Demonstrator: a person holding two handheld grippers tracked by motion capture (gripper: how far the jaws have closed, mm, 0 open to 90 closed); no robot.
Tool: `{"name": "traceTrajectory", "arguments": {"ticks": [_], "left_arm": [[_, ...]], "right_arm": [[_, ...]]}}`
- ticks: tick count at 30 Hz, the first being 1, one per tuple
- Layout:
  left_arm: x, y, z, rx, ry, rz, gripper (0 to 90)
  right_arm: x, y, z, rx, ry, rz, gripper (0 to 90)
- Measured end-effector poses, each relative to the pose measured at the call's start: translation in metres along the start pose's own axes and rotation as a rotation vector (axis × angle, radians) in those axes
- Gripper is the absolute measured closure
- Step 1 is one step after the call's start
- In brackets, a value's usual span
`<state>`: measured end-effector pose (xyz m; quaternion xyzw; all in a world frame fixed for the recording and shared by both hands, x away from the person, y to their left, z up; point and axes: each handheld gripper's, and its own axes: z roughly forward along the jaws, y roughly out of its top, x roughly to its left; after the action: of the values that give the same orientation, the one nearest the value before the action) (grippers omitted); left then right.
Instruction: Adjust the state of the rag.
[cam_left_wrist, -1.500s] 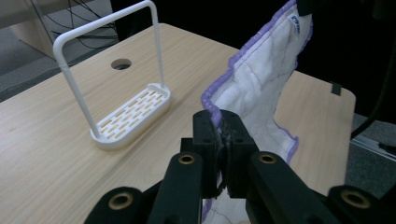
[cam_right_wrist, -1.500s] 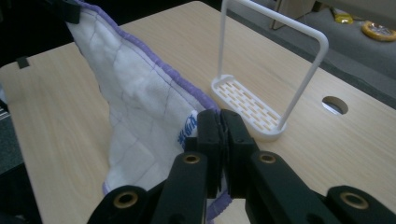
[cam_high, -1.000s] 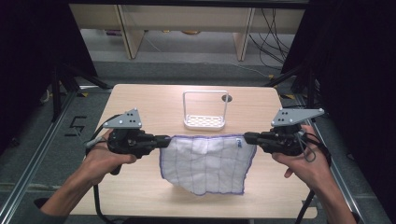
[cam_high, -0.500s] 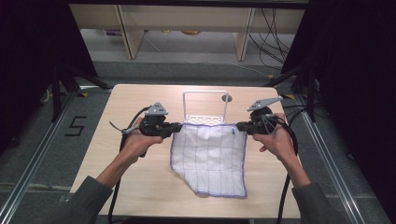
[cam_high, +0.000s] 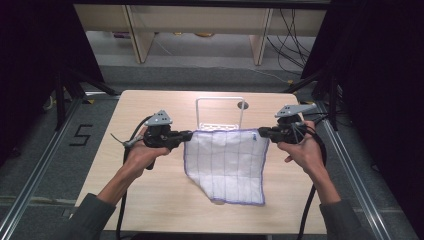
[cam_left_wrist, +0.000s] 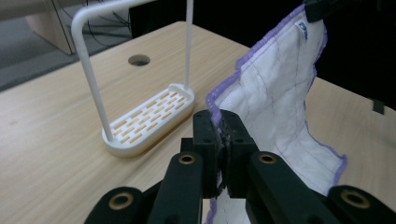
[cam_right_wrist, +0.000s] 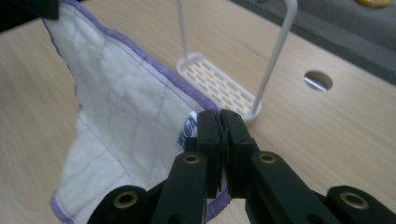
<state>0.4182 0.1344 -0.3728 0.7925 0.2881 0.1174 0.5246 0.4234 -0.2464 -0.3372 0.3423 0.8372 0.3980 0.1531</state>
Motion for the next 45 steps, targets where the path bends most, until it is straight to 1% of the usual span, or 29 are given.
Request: {"name": "traceTrajectory", "arguments": {"ticks": [2, 5, 7, 8, 9, 10, 16, 18, 20, 23, 24, 26, 27, 29, 30, 31, 32, 33, 34, 36, 37, 38, 39, 40, 41, 42, 43, 44, 45], "left_arm": [[-0.008, 0.009, -0.015, -0.014, -0.011, 0.012, 85.9], [-0.020, 0.025, -0.035, -0.021, -0.015, 0.029, 85.8], [-0.026, 0.032, -0.045, -0.017, -0.021, 0.039, 85.8], [-0.030, 0.035, -0.051, -0.013, -0.028, 0.040, 85.8], [-0.032, 0.038, -0.054, -0.009, -0.031, 0.047, 85.8], [-0.035, 0.040, -0.059, -0.007, -0.033, 0.051, 85.8], [-0.056, 0.051, -0.086, -0.008, -0.071, 0.067, 85.7], [-0.061, 0.051, -0.090, -0.009, -0.090, 0.062, 85.7], [-0.061, 0.049, -0.088, 0.001, -0.108, 0.050, 85.6], [-0.057, 0.045, -0.081, 0.006, -0.090, 0.041, 85.5], [-0.047, 0.038, -0.065, 0.027, -0.080, 0.018, 85.5], [-0.032, 0.027, -0.046, 0.046, -0.072, -0.016, 85.6], [-0.025, 0.022, -0.035, 0.040, -0.058, -0.040, 85.6], [-0.011, 0.014, -0.015, 0.041, -0.051, -0.066, 85.6], [-0.004, 0.007, -0.003, 0.048, -0.030, -0.068, 85.5], [0.000, 0.003, 0.004, 0.045, -0.029, -0.070, 85.5], [0.000, 0.003, 0.004, 0.045, -0.029, -0.070, 85.5], [0.007, -0.009, 0.018, 0.072, -0.013, -0.074, 85.5], [0.010, -0.016, 0.023, 0.077, -0.012, -0.075, 85.5], [0.014, -0.028, 0.027, 0.092, -0.007, -0.071, 85.4], [0.016, -0.033, 0.028, 0.093, 0.000, -0.072, 85.4], [0.017, -0.037, 0.027, 0.088, -0.005, -0.069, 85.4], [0.016, -0.041, 0.026, 0.094, 0.002, -0.095, 85.4], [0.015, -0.044, 0.023, 0.093, 0.015, -0.090, 85.4], [0.014, -0.047, 0.022, 0.098, 0.017, -0.081, 85.3], [0.013, -0.049, 0.020, 0.094, 0.017, -0.066, 85.3], [0.013, -0.052, 0.021, 0.068, 0.000, -0.030, 85.3], [0.013, -0.052, 0.021, 0.068, 0.000, -0.030, 85.2], [0.006, -0.058, 0.019, 0.075, -0.007, -0.002, 85.0]], "right_arm": [[0.009, 0.007, -0.014, -0.025, 0.007, 0.000, 87.5], [0.020, 0.017, -0.036, -0.078, -0.007, -0.046, 87.5], [0.029, 0.021, -0.051, -0.086, -0.011, -0.068, 87.5], [0.035, 0.022, -0.056, -0.091, -0.013, -0.055, 87.5], [0.039, 0.024, -0.063, -0.099, -0.020, -0.078, 87.5], [0.043, 0.024, -0.067, -0.101, -0.016, -0.071, 87.5], [0.062, 0.025, -0.094, -0.093, 0.018, -0.108, 87.5], [0.068, 0.025, -0.101, -0.093, 0.041, -0.114, 87.5], [0.071, 0.025, -0.104, -0.081, 0.042, -0.109, 87.5], [0.065, 0.024, -0.098, -0.057, 0.027, -0.114, 87.5], [0.056, 0.019, -0.078, -0.011, 0.026, -0.081, 87.5], [0.044, 0.014, -0.055, 0.023, 0.015, -0.064, 87.5], [0.041, 0.011, -0.046, 0.040, 0.020, -0.038, 87.5], [0.028, 0.005, -0.021, 0.068, 0.005, -0.020, 87.5], [0.021, 0.002, -0.008, 0.061, -0.006, -0.008, 87.5], [0.015, -0.002, 0.004, 0.071, -0.004, 0.011, 87.5], [0.012, -0.004, 0.012, 0.065, -0.011, 0.013, 87.5], [0.009, -0.007, 0.019, 0.086, 0.001, 0.037, 87.5], [0.008, -0.009, 0.024, 0.076, -0.007, 0.027, 87.5], [0.006, -0.014, 0.030, 0.091, -0.001, 0.029, 87.5], [0.007, -0.017, 0.032, 0.078, -0.007, 0.034, 87.5], [0.007, -0.020, 0.033, 0.072, -0.009, 0.012, 87.5], [0.008, -0.023, 0.032, 0.070, -0.006, 0.015, 87.5], [0.009, -0.026, 0.032, 0.064, 0.002, -0.001, 87.5], [0.012, -0.030, 0.029, 0.069, 0.007, 0.009, 87.5], [0.012, -0.034, 0.029, 0.050, 0.008, -0.013, 87.4], [0.014, -0.038, 0.028, 0.050, 0.014, -0.016, 87.4], [0.014, -0.038, 0.028, 0.050, 0.014, -0.016, 87.4], [0.015, -0.047, 0.024, 0.052, 0.035, -0.021, 87.4]]}}
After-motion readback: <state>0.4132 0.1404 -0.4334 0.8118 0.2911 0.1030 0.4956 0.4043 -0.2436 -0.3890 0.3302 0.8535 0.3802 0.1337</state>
